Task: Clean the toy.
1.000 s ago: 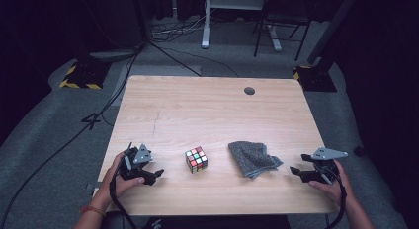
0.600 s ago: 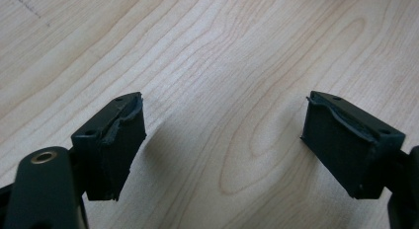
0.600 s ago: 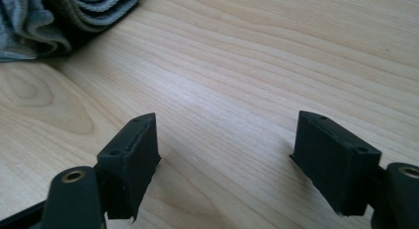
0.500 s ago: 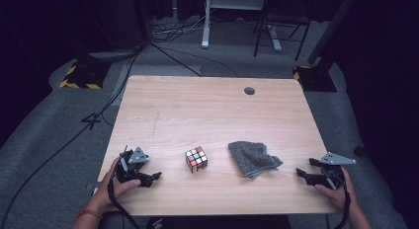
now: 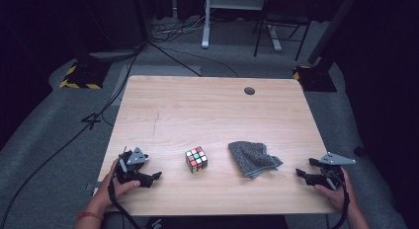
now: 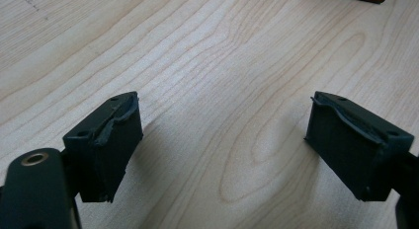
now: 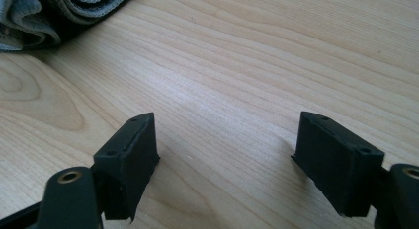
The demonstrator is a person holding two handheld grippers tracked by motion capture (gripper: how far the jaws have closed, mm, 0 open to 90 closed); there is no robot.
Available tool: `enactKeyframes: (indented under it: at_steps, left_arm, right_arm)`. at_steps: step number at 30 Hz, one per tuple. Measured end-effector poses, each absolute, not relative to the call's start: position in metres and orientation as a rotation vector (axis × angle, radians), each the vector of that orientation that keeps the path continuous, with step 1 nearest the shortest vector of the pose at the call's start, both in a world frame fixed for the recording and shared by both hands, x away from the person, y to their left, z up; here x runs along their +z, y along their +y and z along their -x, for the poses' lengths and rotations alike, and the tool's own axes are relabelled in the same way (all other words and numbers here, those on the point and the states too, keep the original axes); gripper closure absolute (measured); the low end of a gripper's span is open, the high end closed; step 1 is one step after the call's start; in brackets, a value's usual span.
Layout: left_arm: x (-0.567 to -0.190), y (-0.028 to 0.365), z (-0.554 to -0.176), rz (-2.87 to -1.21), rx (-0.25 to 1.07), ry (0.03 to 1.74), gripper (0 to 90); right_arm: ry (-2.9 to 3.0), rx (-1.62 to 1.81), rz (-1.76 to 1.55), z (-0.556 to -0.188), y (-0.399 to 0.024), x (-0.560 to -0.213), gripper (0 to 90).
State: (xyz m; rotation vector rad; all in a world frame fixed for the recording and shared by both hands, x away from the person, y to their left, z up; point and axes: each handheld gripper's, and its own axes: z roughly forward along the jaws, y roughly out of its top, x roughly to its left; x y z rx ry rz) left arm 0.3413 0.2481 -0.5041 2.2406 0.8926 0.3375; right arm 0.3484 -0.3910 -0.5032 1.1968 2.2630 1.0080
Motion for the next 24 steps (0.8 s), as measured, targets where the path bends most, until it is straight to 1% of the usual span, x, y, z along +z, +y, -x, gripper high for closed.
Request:
enactKeyframes:
  at_steps: [24]
  left_arm:
    - [-0.5042, 0.2477, -0.3417, -2.235, 0.335, 0.903, 14.2]
  right_arm:
    - [2.262, 1.007, -1.201, -0.3476, -0.391, -0.503, 24.4]
